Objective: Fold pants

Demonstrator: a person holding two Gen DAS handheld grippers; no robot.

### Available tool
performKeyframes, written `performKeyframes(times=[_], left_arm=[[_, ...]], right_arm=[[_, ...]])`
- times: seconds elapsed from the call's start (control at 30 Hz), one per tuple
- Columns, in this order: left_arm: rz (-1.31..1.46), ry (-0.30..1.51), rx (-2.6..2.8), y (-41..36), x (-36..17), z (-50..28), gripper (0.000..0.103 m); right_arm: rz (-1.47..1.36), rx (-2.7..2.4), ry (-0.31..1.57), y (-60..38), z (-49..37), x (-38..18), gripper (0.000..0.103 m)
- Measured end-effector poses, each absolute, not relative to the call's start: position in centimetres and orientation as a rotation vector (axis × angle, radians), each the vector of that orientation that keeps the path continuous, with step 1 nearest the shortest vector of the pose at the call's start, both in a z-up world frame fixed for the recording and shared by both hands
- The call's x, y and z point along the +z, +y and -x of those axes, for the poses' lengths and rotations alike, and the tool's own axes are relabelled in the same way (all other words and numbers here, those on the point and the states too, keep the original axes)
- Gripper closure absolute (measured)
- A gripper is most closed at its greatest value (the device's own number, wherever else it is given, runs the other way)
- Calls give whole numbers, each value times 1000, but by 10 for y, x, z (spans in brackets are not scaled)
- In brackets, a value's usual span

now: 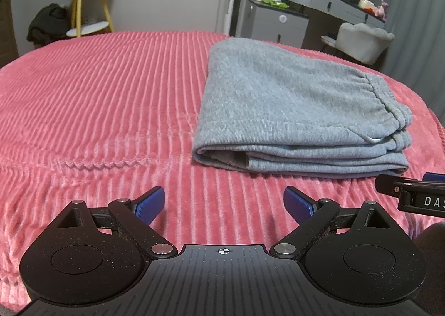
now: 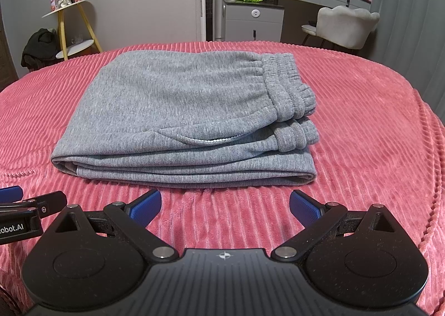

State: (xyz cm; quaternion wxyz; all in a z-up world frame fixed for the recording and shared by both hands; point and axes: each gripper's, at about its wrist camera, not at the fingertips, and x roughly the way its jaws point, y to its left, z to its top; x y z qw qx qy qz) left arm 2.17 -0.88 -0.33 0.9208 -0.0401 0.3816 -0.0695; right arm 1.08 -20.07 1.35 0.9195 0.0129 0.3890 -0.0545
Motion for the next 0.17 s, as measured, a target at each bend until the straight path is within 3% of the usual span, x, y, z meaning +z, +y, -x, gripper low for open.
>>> performKeyframes(times=[0.17], left_arm=[[69, 783, -145, -8, -4, -23, 7]], right_arm=[[-26, -112, 800, -201, -11, 14, 4]])
